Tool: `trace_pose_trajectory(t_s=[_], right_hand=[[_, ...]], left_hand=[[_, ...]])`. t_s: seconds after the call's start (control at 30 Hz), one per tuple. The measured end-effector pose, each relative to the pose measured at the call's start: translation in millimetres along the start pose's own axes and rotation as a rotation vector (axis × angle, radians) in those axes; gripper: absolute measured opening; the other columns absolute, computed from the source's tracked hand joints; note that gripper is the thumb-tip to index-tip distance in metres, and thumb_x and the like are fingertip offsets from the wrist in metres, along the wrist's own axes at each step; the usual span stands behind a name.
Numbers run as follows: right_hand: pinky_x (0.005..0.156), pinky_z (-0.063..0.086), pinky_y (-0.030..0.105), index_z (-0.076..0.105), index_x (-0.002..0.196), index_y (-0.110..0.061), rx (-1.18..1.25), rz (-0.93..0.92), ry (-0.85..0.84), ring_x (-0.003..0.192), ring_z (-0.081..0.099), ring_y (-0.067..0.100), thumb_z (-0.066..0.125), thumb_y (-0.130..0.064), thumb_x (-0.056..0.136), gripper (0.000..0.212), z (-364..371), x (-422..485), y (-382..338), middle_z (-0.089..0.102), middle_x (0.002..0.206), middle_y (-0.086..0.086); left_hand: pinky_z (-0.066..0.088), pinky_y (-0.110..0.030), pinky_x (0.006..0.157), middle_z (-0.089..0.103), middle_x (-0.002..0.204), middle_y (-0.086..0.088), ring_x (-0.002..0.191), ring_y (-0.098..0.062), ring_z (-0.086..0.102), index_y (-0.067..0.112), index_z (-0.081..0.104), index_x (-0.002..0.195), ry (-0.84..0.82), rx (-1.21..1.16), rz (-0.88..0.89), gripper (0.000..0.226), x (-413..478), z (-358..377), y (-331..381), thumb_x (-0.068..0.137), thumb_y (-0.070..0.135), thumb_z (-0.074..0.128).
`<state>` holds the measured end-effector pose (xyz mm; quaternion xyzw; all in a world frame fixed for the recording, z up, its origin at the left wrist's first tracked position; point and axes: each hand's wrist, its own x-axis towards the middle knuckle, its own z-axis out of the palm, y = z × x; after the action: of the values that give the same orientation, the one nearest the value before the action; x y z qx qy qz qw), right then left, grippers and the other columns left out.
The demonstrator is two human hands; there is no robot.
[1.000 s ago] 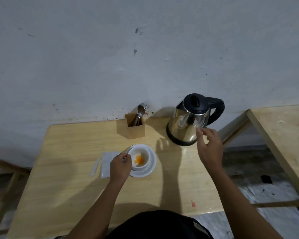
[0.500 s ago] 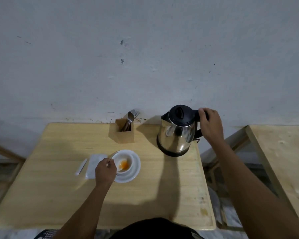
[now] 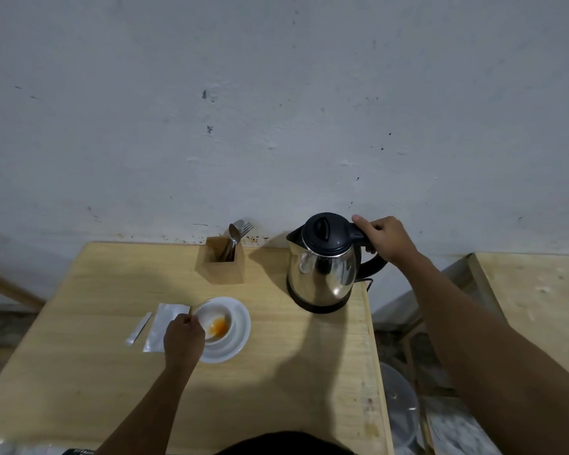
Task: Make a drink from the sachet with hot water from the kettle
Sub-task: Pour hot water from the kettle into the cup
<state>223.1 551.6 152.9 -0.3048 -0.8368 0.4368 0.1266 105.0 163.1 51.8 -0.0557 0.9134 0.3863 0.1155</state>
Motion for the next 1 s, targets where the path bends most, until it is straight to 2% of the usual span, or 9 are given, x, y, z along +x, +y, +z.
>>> trace_pose_trajectory(t_s=[0.13, 0.23, 0.3, 0.37, 0.43, 0.5, 0.73, 0.87, 1.0], right_hand=[[0.057, 0.046, 0.035, 0.041, 0.048, -0.001, 0.026, -0.005, -0.089, 0.047, 0.043, 0.022, 0.058, -0.080, 0.068, 0.083, -4.3, 8.7, 4.4, 0.033, 0.049, 0.013], [0.053, 0.039, 0.036, 0.035, 0.045, -0.006, 0.049, -0.041, -0.053, 0.048, 0.032, 0.022, 0.062, -0.073, 0.070, 0.077, -0.8, 8.9, 6.8, 0.024, 0.050, 0.009], [0.052, 0.031, 0.034, 0.032, 0.045, 0.001, 0.075, -0.059, -0.013, 0.046, 0.029, 0.021, 0.062, -0.069, 0.073, 0.080, 2.9, 7.2, 9.3, 0.024, 0.047, 0.009], [0.052, 0.028, 0.033, 0.034, 0.046, 0.007, 0.088, -0.065, 0.022, 0.044, 0.029, 0.020, 0.062, -0.066, 0.074, 0.082, 6.3, 4.6, 12.3, 0.026, 0.045, 0.010], [0.050, 0.027, 0.030, 0.036, 0.046, 0.008, 0.088, -0.080, 0.054, 0.043, 0.029, 0.020, 0.060, -0.064, 0.075, 0.081, 8.5, 1.1, 12.7, 0.028, 0.044, 0.010], [0.048, 0.024, 0.028, 0.036, 0.043, 0.003, 0.073, -0.103, 0.088, 0.041, 0.027, 0.018, 0.061, -0.060, 0.077, 0.076, 10.8, -2.4, 10.0, 0.026, 0.043, 0.008], [0.048, 0.025, 0.029, 0.037, 0.040, -0.006, 0.087, -0.140, 0.160, 0.038, 0.025, 0.015, 0.069, -0.039, 0.086, 0.065, 9.4, -10.4, -10.8, 0.024, 0.038, -0.002], [0.047, 0.023, 0.029, 0.034, 0.041, -0.005, 0.039, -0.195, 0.127, 0.036, 0.023, 0.014, 0.068, -0.044, 0.084, 0.068, 5.9, -16.8, -38.3, 0.023, 0.038, -0.001], [0.048, 0.025, 0.031, 0.041, 0.045, 0.005, -0.066, -0.194, 0.072, 0.038, 0.025, 0.017, 0.065, -0.057, 0.078, 0.075, 8.8, -24.3, -67.1, 0.026, 0.040, 0.004]], left_hand=[[0.047, -0.041, 0.080, 0.066, 0.103, -0.023, 0.100, -0.042, 0.061, -0.002, 0.062, 0.105, 0.006, -0.014, -0.047, 0.025, -3.2, -1.0, 4.2, 0.092, 0.013, 0.046], [0.046, -0.038, 0.075, 0.067, 0.097, -0.022, 0.095, -0.040, 0.063, -0.004, 0.063, 0.101, 0.002, -0.056, -0.088, 0.023, -3.3, -3.0, 2.6, 0.091, 0.010, 0.048], [0.049, -0.038, 0.065, 0.070, 0.085, -0.025, 0.079, -0.039, 0.067, -0.010, 0.065, 0.088, -0.135, -0.092, -0.087, 0.011, -1.7, -2.7, 1.8, 0.083, -0.003, 0.058], [0.050, -0.035, 0.058, 0.068, 0.073, -0.019, 0.067, -0.034, 0.065, -0.009, 0.064, 0.077, -0.139, -0.083, -0.022, 0.003, 4.6, -1.6, -6.4, 0.077, -0.006, 0.066], [0.045, -0.033, 0.066, 0.065, 0.078, -0.015, 0.076, -0.030, 0.063, -0.004, 0.062, 0.082, -0.017, -0.061, -0.012, 0.013, 1.1, -4.0, -2.4, 0.089, 0.003, 0.053], [0.041, -0.032, 0.067, 0.067, 0.082, -0.020, 0.082, -0.036, 0.065, -0.007, 0.062, 0.082, -0.052, 0.038, 0.028, 0.025, 2.9, -3.5, -3.6, 0.094, 0.005, 0.043], [0.041, -0.034, 0.075, 0.066, 0.104, -0.021, 0.098, -0.040, 0.062, 0.000, 0.063, 0.107, -0.057, -0.003, -0.026, 0.025, -0.1, -6.8, 1.6, 0.093, 0.013, 0.047], [0.044, -0.035, 0.076, 0.065, 0.094, -0.015, 0.084, -0.026, 0.057, 0.000, 0.064, 0.102, -0.073, -0.007, -0.008, 0.024, 2.7, -9.4, -2.7, 0.093, 0.015, 0.048], [0.043, -0.035, 0.070, 0.066, 0.075, -0.018, 0.080, -0.034, 0.064, -0.002, 0.064, 0.078, -0.104, 0.019, 0.059, 0.032, 4.5, -13.1, -7.0, 0.095, 0.017, 0.046]])
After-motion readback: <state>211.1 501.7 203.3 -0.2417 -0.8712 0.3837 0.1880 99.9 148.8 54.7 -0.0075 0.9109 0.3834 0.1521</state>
